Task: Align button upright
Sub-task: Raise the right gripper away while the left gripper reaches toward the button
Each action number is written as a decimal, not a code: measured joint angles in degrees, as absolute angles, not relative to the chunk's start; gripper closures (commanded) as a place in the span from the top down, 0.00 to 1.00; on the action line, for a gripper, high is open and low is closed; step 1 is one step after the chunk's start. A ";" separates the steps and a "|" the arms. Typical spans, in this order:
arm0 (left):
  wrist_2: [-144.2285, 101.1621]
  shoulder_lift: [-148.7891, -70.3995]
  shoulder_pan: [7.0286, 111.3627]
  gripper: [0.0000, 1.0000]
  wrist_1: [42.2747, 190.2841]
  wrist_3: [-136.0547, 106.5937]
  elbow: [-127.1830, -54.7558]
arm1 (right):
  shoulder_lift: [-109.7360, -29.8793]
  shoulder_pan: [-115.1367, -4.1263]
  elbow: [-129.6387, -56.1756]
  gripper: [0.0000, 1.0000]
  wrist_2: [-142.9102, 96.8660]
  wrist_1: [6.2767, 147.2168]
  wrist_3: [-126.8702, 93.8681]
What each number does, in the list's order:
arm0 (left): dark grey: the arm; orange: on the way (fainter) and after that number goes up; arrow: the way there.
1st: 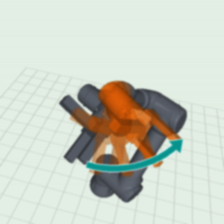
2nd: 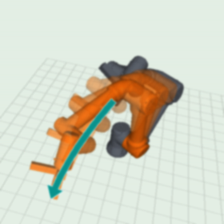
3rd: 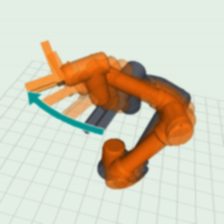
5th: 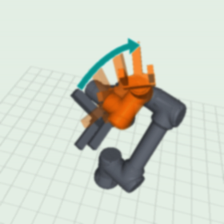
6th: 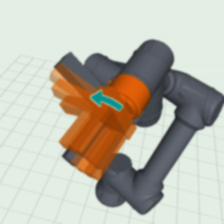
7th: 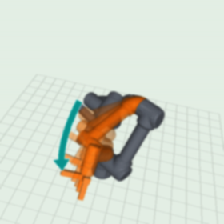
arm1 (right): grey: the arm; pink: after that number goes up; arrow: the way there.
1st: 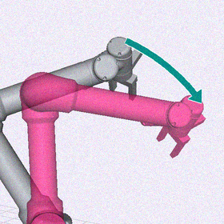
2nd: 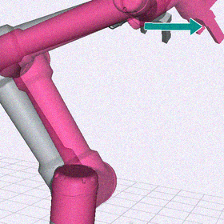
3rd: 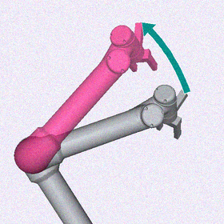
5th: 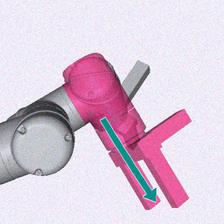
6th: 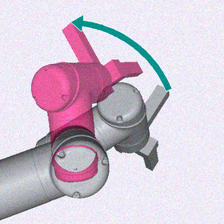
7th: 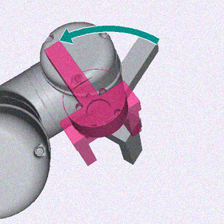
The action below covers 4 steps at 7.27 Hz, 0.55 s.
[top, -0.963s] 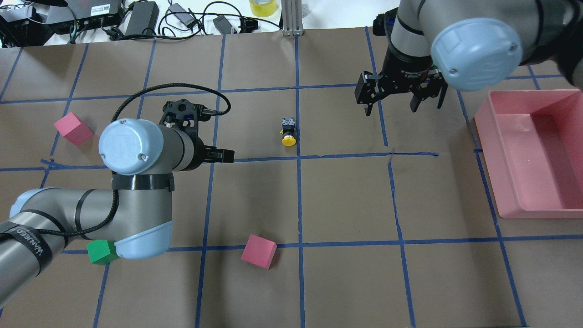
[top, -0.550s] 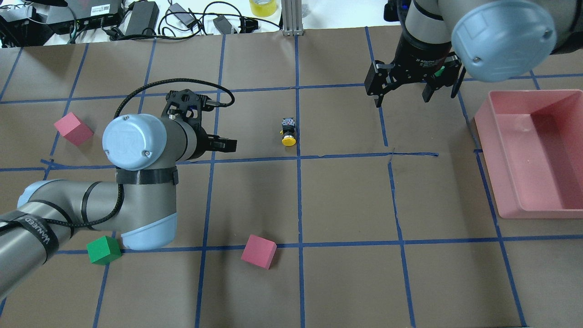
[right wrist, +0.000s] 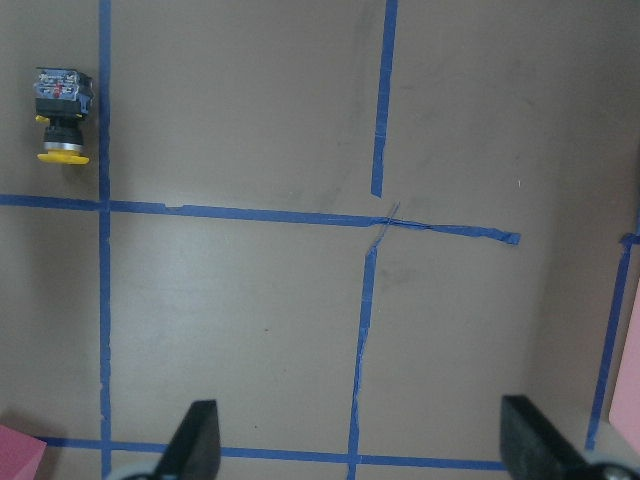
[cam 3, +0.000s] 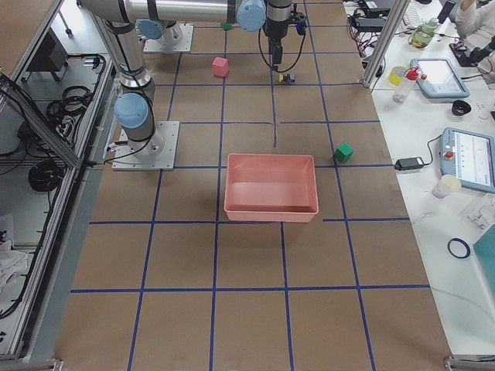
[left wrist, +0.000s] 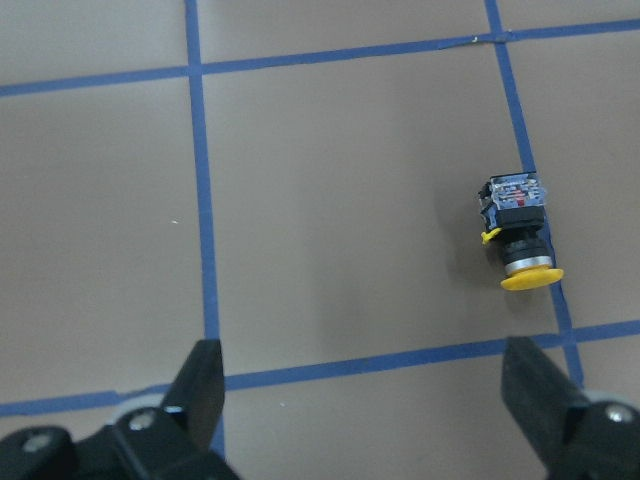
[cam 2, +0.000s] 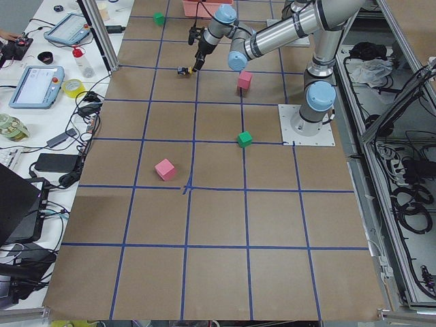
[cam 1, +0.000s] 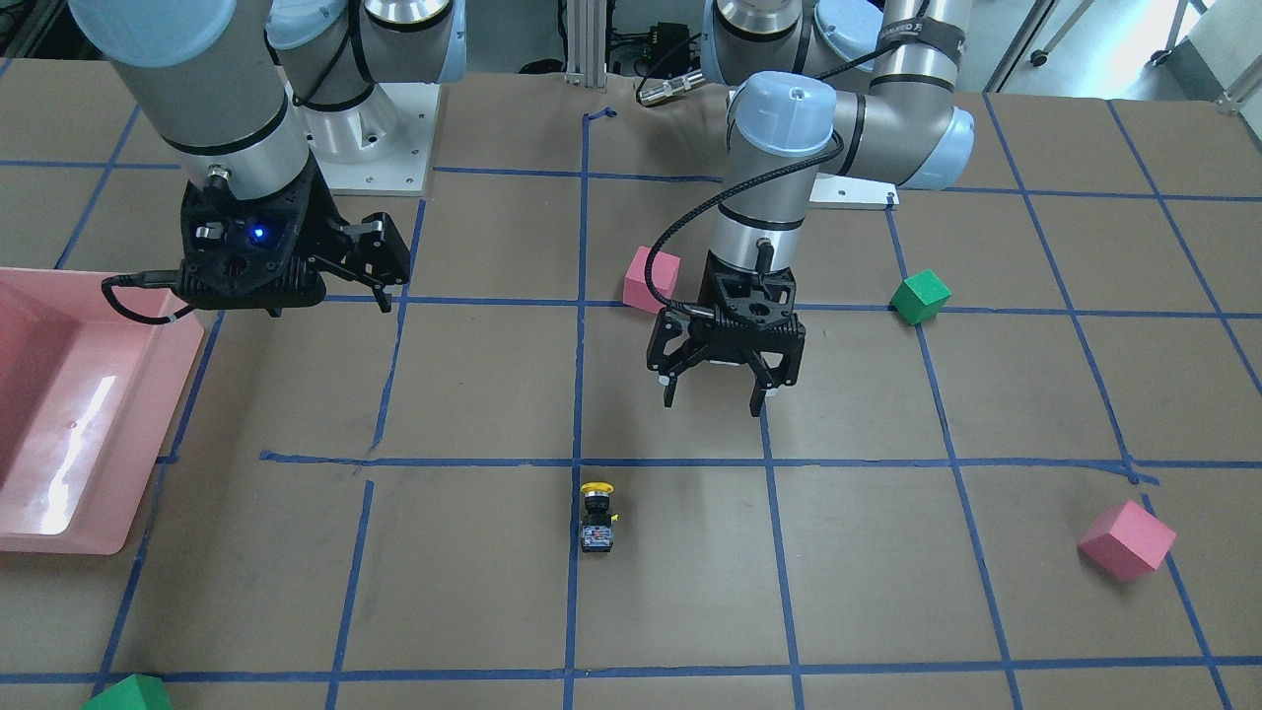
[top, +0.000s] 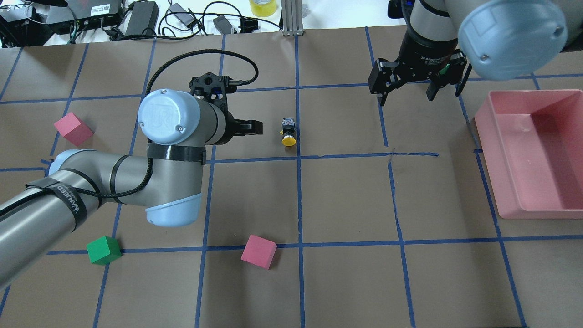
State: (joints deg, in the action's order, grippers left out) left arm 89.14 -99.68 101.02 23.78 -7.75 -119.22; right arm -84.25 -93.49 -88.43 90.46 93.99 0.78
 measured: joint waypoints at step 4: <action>89.23 -110.99 105.86 0.81 7.09 -8.76 -119.44 | -84.32 -93.45 -88.18 1.00 90.16 94.56 4.31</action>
State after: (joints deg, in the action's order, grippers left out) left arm 89.23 -110.99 105.86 7.09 -8.76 -119.44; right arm -84.32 -93.45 -88.18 90.16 94.56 4.31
